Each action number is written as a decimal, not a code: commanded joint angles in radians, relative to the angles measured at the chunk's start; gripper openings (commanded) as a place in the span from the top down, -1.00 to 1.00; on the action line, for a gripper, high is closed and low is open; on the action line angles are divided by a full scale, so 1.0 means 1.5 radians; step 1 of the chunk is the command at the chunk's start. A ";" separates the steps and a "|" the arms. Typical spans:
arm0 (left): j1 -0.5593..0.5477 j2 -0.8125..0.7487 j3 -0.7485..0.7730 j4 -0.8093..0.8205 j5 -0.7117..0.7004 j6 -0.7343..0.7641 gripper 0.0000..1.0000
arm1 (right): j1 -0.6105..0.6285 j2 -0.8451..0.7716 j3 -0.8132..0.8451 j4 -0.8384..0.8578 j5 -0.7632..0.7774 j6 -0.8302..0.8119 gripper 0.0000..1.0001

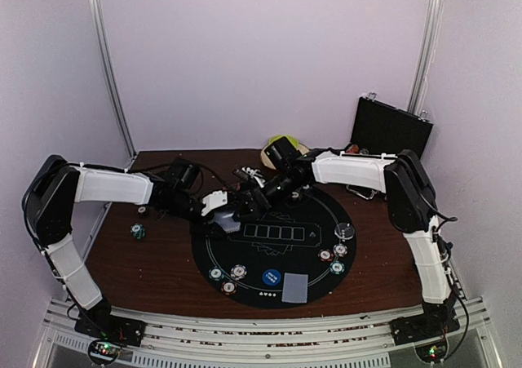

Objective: Distribute texas hold em gaming equipment
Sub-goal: Pick up the poker card from the face-down deck piles.

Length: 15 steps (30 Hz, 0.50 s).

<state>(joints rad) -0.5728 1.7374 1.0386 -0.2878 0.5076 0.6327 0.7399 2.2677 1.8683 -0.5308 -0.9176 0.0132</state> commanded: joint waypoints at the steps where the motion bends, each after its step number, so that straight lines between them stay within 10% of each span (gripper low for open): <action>1: -0.009 -0.022 0.007 0.014 0.008 0.008 -0.11 | 0.012 0.036 0.027 0.041 -0.014 0.063 -0.98; 15: -0.013 -0.011 0.002 0.030 0.011 0.000 -0.11 | 0.011 0.064 0.011 0.148 -0.118 0.204 -0.84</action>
<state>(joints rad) -0.5827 1.7321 1.0386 -0.2726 0.5129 0.6346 0.7547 2.3619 1.8851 -0.4183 -1.0199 0.2268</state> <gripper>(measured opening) 0.560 0.934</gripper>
